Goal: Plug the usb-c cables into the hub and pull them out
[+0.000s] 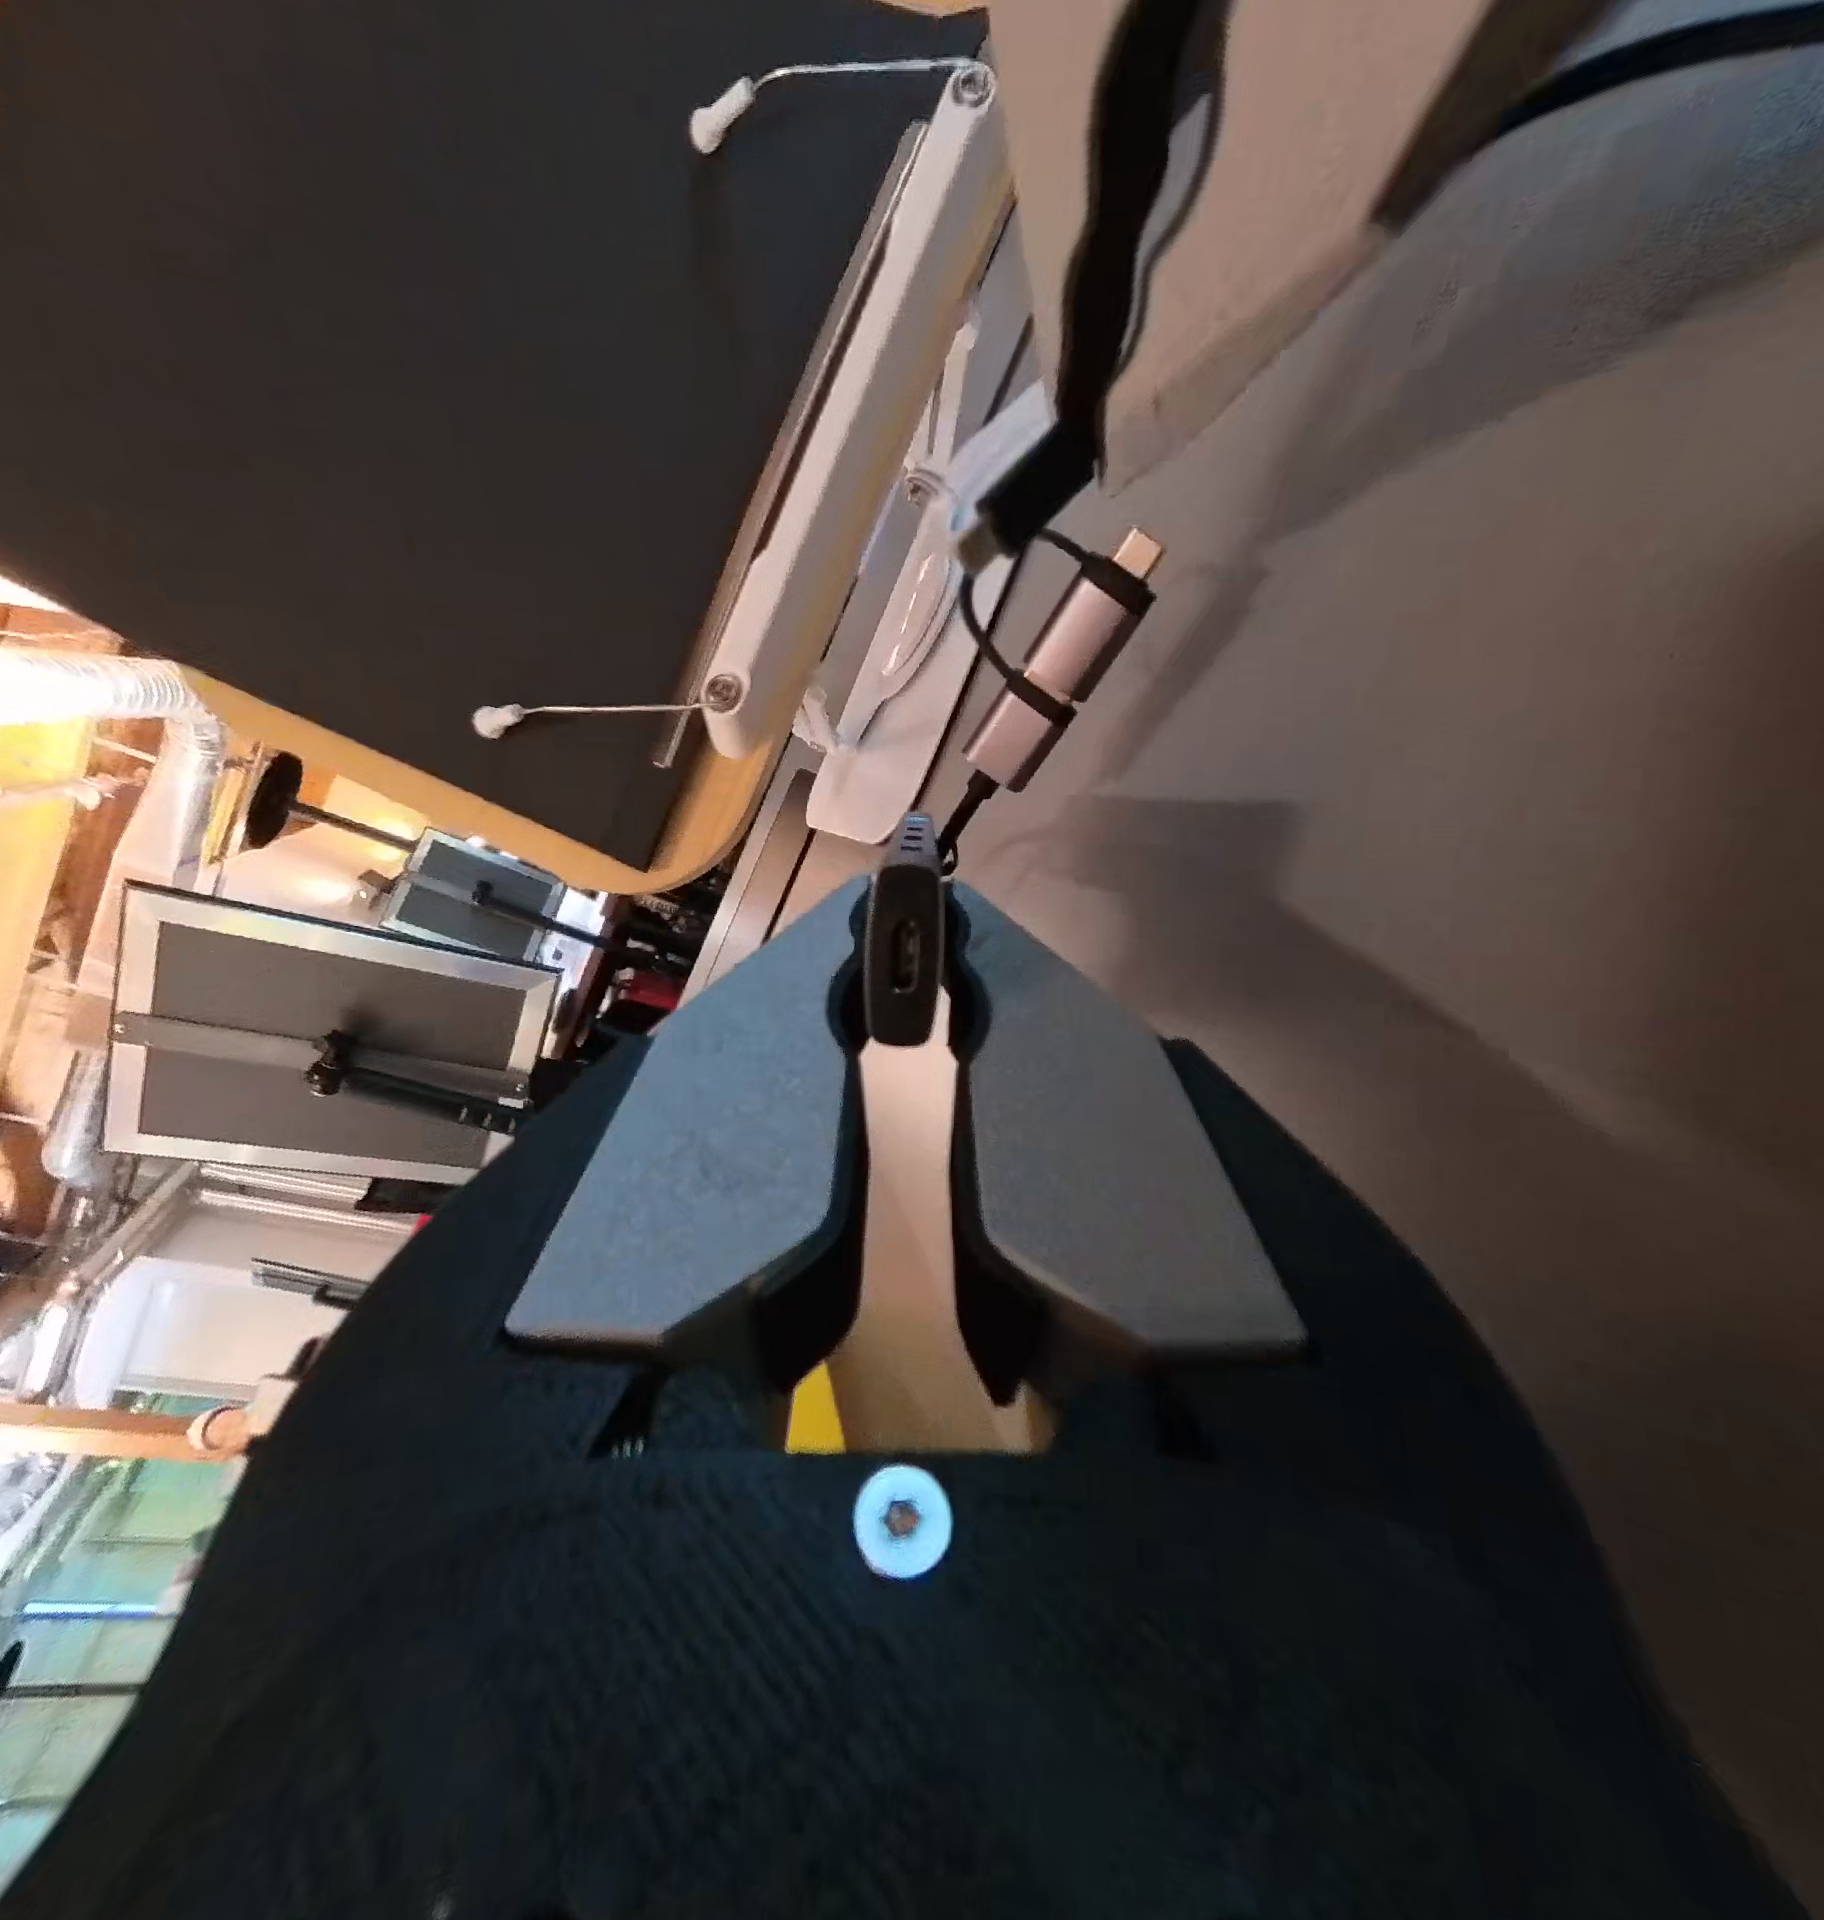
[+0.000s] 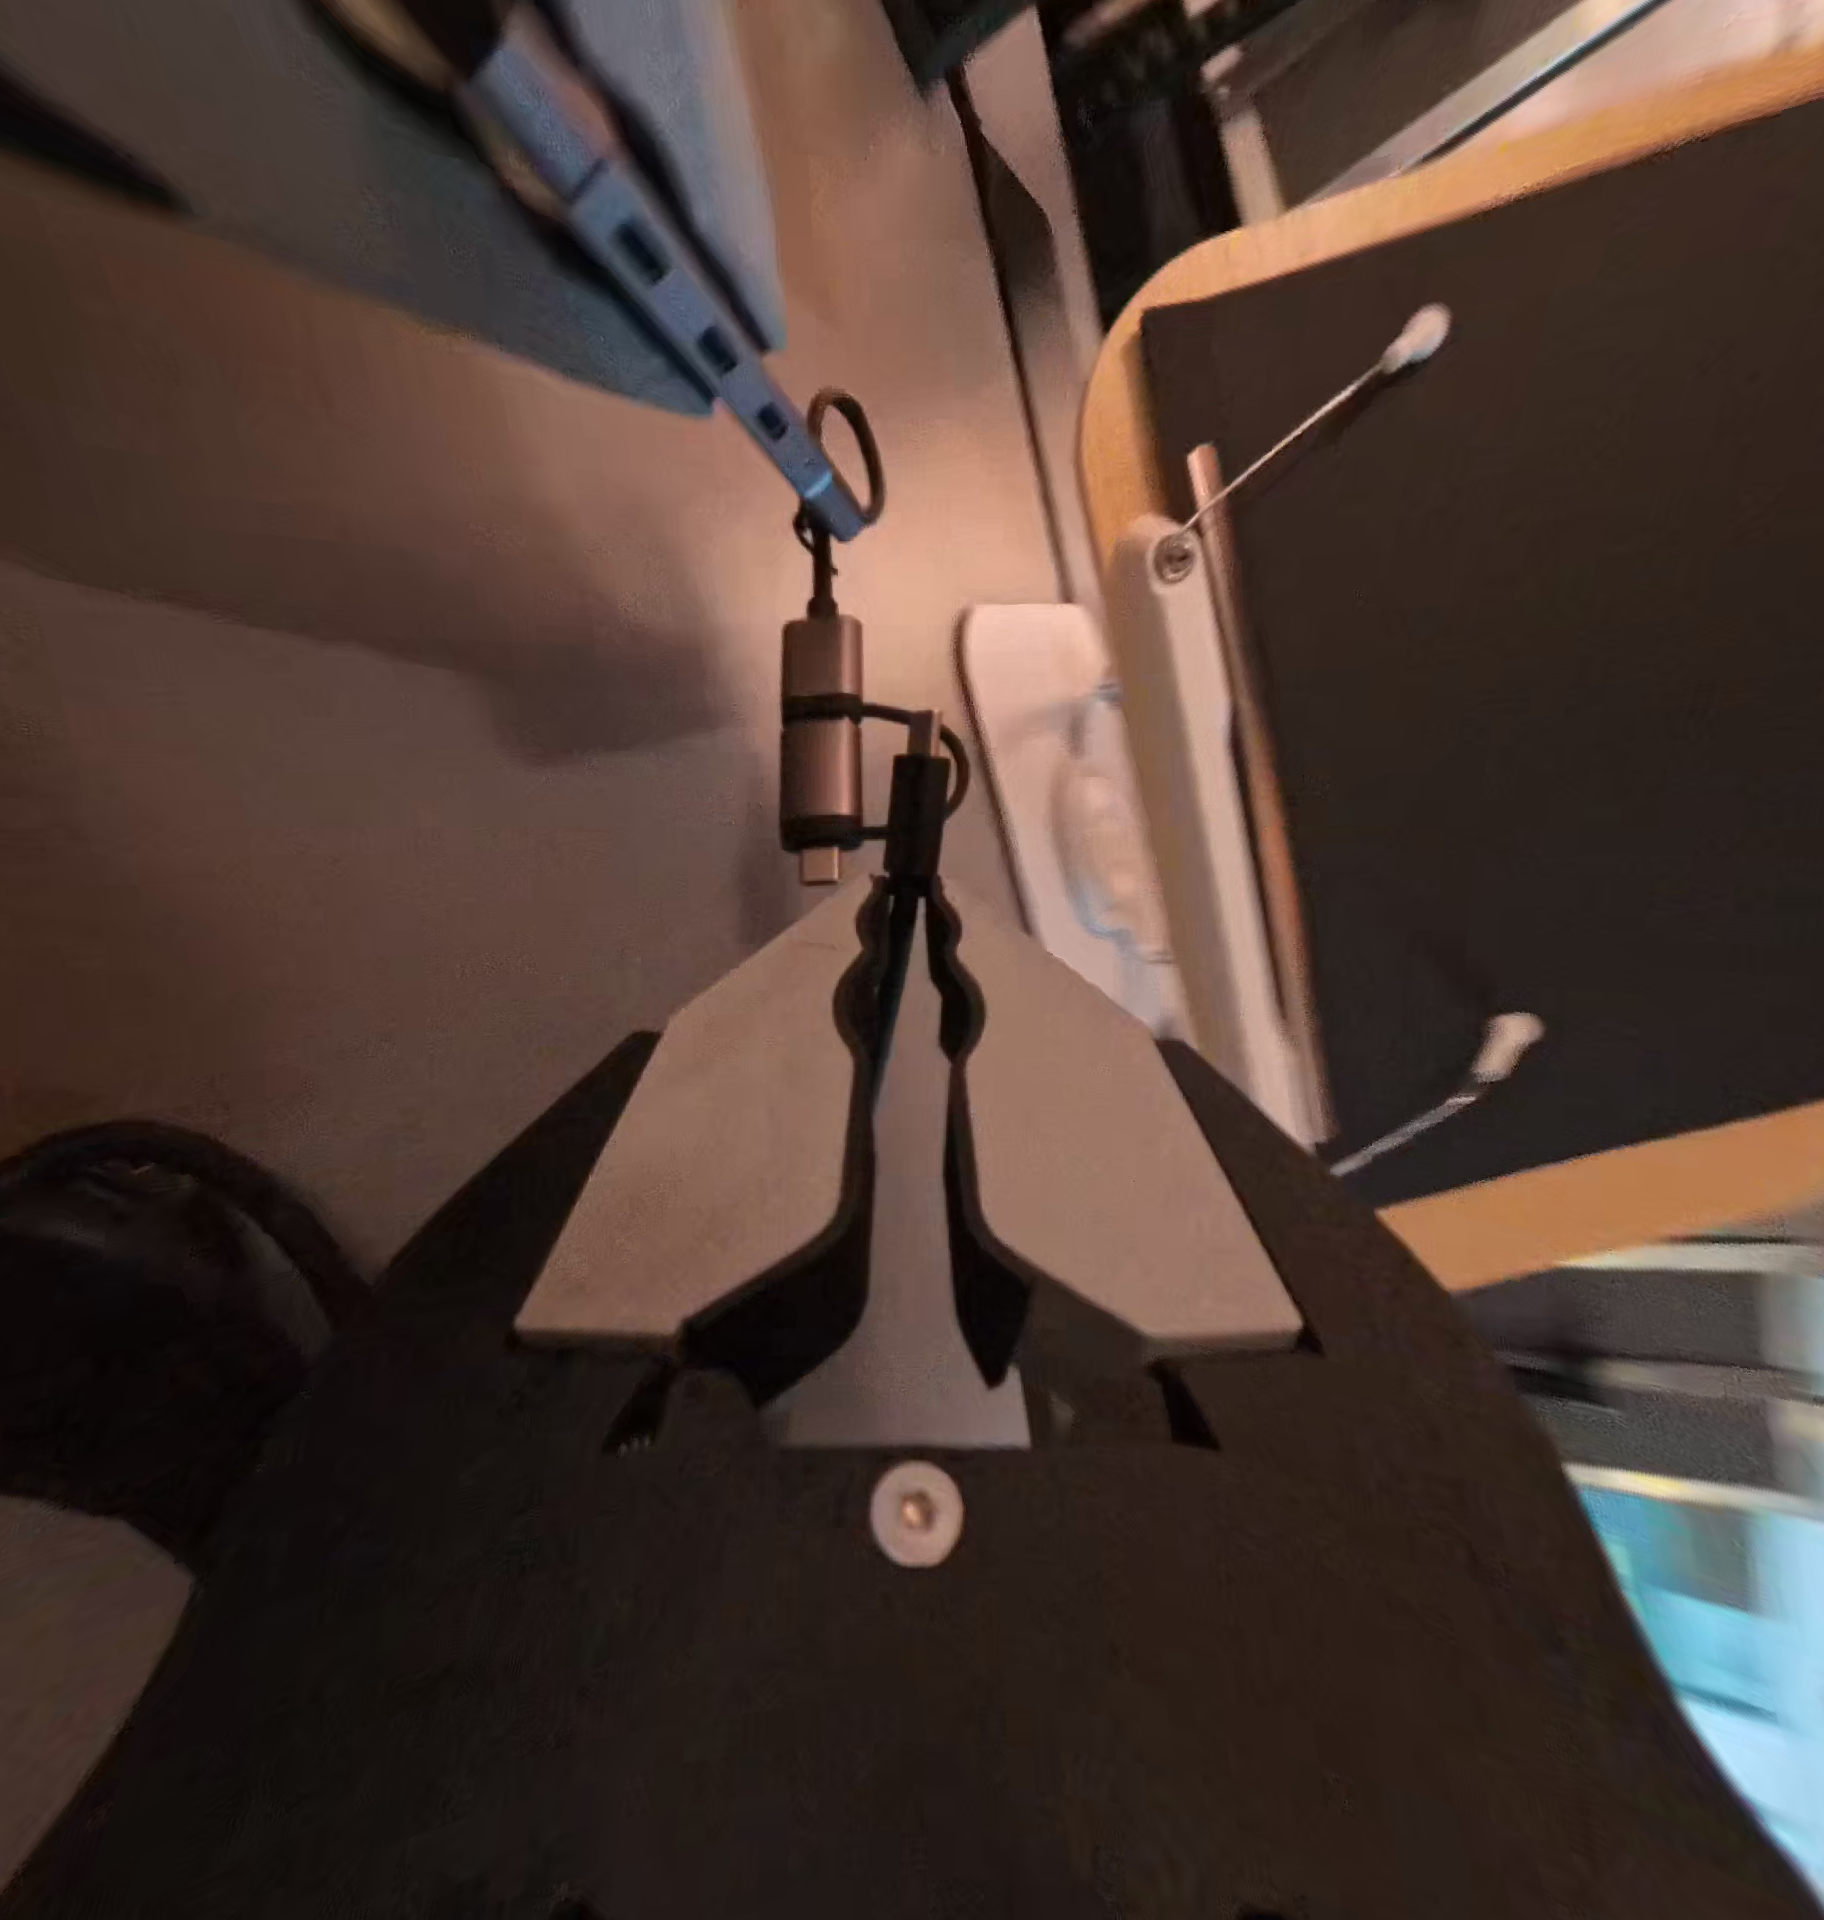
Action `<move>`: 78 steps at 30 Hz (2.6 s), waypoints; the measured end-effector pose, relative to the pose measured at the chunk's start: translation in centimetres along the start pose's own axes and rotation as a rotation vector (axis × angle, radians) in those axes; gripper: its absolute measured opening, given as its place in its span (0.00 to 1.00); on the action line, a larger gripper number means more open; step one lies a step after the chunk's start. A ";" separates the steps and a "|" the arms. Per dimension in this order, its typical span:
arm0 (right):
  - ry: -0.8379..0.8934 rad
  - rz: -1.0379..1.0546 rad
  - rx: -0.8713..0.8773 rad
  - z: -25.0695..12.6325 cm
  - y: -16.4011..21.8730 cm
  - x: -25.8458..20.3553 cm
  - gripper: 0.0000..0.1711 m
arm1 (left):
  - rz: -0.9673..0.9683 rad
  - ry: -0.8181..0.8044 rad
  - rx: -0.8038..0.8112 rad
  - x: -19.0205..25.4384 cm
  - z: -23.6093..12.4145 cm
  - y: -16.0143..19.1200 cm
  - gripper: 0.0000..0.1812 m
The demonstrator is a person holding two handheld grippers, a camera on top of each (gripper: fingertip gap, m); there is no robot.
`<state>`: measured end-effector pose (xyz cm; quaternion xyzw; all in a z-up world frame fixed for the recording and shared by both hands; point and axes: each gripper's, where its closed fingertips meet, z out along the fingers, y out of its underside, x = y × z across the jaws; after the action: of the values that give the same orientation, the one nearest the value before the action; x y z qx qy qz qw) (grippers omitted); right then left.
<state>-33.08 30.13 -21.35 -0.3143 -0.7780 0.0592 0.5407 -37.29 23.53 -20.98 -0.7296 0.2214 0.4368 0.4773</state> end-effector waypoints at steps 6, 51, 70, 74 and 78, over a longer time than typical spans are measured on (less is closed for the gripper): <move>0.203 -0.374 -0.076 1.4 -1.3 -1.0 0.02 | -0.152 0.013 -0.006 -0.7 0.0 0.9 0.04; -0.980 0.959 0.513 -5.8 -7.0 -1.6 0.36 | -0.073 0.058 0.207 0.1 -1.9 -3.6 0.04; -0.816 0.958 0.419 -4.3 -6.6 -1.9 0.18 | -0.018 0.076 0.123 1.6 -0.9 -2.7 0.04; -0.793 0.900 0.405 -4.4 -7.2 -2.5 0.18 | -0.014 0.069 0.087 1.5 -0.7 -2.2 0.04; -0.822 0.888 0.423 -4.8 -8.5 -3.4 0.19 | 0.011 0.048 0.045 1.3 -0.4 -1.6 0.03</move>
<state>-31.75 20.35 -18.44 -0.4447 -0.6890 0.5457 0.1724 -35.22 24.05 -21.20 -0.7276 0.2464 0.4167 0.4860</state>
